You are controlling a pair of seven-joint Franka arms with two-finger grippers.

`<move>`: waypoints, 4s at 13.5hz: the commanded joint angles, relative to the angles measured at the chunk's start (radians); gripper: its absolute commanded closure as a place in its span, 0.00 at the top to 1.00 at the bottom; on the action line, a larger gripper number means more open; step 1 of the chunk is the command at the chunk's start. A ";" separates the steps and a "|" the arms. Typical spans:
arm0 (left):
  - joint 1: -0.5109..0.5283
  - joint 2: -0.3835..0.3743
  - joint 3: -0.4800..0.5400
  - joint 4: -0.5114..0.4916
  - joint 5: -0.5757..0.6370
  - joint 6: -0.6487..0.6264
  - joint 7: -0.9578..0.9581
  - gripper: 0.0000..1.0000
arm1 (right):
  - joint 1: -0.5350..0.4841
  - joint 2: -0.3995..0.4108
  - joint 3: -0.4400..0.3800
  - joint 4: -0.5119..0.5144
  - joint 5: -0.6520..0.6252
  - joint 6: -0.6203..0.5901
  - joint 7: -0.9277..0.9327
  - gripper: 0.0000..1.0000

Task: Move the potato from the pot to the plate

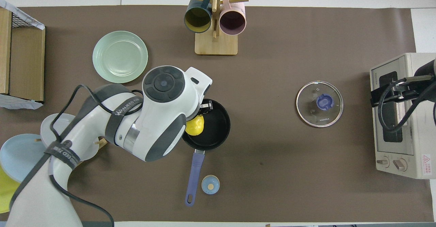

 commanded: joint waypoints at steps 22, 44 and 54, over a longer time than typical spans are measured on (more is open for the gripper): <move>0.504 0.449 0.001 0.434 -0.015 0.146 0.713 0.00 | -0.075 0.014 0.057 0.009 0.005 -0.014 0.011 1.00; 0.509 -0.251 0.090 0.192 0.020 -0.476 0.727 1.00 | -0.074 0.009 0.057 -0.003 0.006 -0.003 0.010 1.00; 0.475 -0.224 0.086 0.261 0.086 -0.497 0.725 1.00 | -0.074 0.009 0.057 -0.003 0.006 -0.003 0.010 1.00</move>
